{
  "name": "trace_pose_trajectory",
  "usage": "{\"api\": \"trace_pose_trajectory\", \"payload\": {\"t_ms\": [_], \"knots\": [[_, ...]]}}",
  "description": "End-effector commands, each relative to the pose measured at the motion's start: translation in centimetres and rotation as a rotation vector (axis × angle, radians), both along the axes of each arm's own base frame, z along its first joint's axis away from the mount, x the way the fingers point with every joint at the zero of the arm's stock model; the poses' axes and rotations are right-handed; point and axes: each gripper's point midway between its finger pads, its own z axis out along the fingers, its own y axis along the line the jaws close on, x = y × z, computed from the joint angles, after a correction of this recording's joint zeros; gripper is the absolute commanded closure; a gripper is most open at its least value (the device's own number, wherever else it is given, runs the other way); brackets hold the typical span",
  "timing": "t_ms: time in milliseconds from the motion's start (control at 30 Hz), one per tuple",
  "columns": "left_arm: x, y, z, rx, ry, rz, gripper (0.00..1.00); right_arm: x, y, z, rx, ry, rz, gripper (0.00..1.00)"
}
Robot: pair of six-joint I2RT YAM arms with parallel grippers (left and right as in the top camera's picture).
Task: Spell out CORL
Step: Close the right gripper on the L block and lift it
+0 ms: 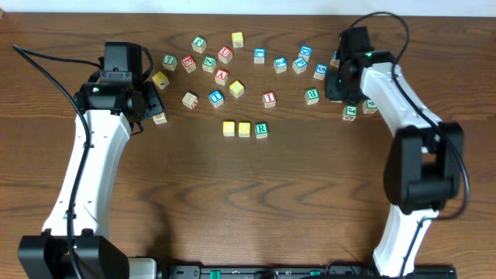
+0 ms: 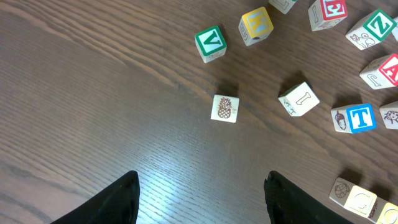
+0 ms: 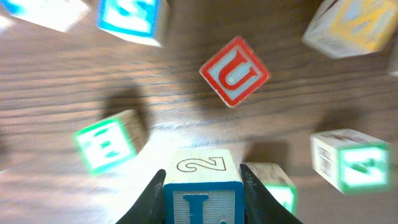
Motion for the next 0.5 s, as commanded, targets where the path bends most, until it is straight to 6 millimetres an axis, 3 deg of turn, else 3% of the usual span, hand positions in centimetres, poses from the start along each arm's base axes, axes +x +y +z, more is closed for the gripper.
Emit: {"api": "trace_pose_trajectory", "payload": {"t_ms": [0, 100, 200, 467], "knots": [[0.0, 0.2, -0.1, 0.0, 0.005, 0.009, 0.36, -0.5, 2.8, 4.7, 0.076, -0.08, 0.069, 0.85], [0.0, 0.2, -0.1, 0.0, 0.005, 0.009, 0.37, -1.8, 5.4, 5.6, 0.128, -0.066, 0.12, 0.86], [0.0, 0.2, -0.1, 0.0, 0.005, 0.009, 0.37, -3.3, 7.9, 5.3, 0.139, -0.024, 0.141, 0.87], [0.0, 0.2, -0.2, 0.0, 0.005, 0.009, 0.36, -7.0, 13.4, 2.2, 0.125, 0.058, 0.198, 0.86]]}}
